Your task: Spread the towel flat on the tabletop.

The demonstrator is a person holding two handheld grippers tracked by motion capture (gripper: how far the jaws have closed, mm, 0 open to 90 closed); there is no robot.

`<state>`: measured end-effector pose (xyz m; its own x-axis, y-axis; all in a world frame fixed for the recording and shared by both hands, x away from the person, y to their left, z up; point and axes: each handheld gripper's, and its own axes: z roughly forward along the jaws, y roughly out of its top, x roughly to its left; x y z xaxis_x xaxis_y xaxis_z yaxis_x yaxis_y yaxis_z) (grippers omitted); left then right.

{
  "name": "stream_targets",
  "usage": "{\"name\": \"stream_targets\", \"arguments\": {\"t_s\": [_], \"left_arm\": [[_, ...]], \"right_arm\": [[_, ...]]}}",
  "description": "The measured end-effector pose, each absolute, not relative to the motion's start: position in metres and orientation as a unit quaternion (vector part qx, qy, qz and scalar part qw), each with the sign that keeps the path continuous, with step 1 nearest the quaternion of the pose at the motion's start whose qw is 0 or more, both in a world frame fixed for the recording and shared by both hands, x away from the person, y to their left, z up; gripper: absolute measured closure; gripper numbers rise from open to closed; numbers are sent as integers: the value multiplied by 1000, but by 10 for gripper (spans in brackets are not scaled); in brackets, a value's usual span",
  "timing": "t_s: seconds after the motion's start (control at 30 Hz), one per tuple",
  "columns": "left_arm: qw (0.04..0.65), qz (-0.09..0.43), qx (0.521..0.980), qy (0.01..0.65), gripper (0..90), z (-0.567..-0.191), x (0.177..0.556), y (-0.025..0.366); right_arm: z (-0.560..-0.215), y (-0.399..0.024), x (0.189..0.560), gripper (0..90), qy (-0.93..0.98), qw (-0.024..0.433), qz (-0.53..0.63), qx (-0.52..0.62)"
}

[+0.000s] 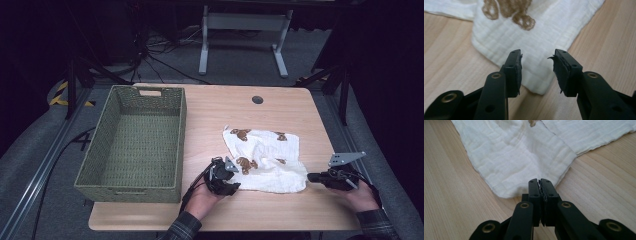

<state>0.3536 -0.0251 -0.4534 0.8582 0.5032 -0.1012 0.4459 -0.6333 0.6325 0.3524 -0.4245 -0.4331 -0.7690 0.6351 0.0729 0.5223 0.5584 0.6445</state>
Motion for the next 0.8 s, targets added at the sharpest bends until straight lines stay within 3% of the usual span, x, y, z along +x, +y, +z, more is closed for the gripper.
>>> {"name": "stream_targets", "arguments": {"t_s": [0.23, 0.8], "left_arm": [[317, 40, 913, 255, 867, -453, 351, -26], [300, 12, 916, 266, 881, -445, 319, -4]], "right_arm": [[-433, -426, 347, 877, 876, 87, 346, 325], [-440, -425, 320, 879, 885, 57, 350, 303]]}}
